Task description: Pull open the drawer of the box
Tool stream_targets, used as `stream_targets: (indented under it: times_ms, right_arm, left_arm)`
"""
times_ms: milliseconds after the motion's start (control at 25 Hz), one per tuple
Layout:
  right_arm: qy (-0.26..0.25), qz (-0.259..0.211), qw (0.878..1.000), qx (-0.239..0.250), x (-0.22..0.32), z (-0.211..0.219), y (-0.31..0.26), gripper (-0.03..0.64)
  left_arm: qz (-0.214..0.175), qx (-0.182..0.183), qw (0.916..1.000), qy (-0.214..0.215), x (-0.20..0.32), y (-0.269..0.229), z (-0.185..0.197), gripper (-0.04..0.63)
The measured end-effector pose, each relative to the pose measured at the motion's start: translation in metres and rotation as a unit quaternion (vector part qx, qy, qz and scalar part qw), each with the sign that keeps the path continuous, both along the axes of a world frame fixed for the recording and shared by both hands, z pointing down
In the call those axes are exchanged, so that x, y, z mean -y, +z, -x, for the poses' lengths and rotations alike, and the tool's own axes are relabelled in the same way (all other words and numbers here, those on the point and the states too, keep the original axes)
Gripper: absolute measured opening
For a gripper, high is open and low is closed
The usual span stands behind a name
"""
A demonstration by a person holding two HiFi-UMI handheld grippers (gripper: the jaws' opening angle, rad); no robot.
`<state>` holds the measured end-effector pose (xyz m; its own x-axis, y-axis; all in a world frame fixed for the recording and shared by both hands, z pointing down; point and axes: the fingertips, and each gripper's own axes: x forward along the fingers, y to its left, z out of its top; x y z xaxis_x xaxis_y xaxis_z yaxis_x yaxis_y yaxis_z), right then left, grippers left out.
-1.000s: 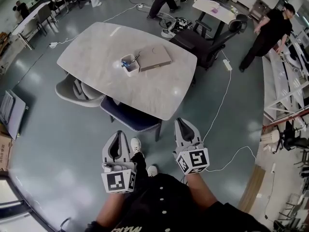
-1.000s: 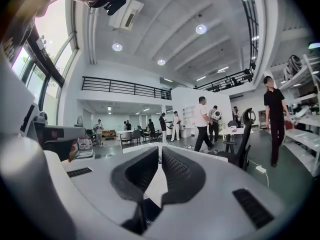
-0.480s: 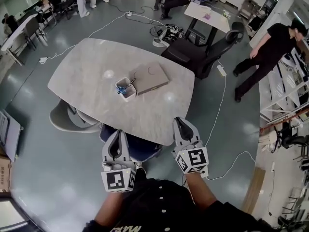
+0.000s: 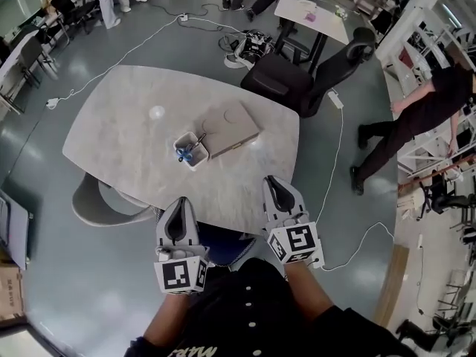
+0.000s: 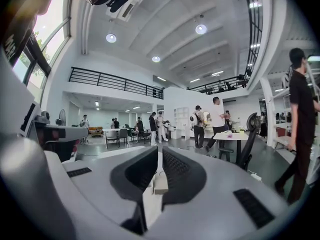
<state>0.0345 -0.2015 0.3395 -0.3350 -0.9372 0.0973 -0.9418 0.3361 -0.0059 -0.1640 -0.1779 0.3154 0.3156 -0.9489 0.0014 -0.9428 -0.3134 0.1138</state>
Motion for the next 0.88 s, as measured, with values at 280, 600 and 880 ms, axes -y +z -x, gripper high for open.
stream_targets:
  times_ms: [280, 600, 880]
  right_arm:
    - [-0.004, 0.03, 1.0, -0.004, 0.023, -0.011, 0.021, 0.014]
    - [-0.032, 0.054, 0.998, -0.019, 0.063, -0.02, 0.048, 0.02]
    - [-0.042, 0.094, 0.994, -0.024, 0.093, -0.024, 0.094, 0.02]
  left_arm:
    - [0.024, -0.001, 0.9997, 0.007, 0.026, 0.017, -0.018, 0.015]
    - [0.043, 0.0, 0.999, -0.007, 0.049, 0.033, -0.04, 0.015]
    - [0.075, 0.003, 0.9971, -0.006, 0.065, 0.062, -0.059, 0.015]
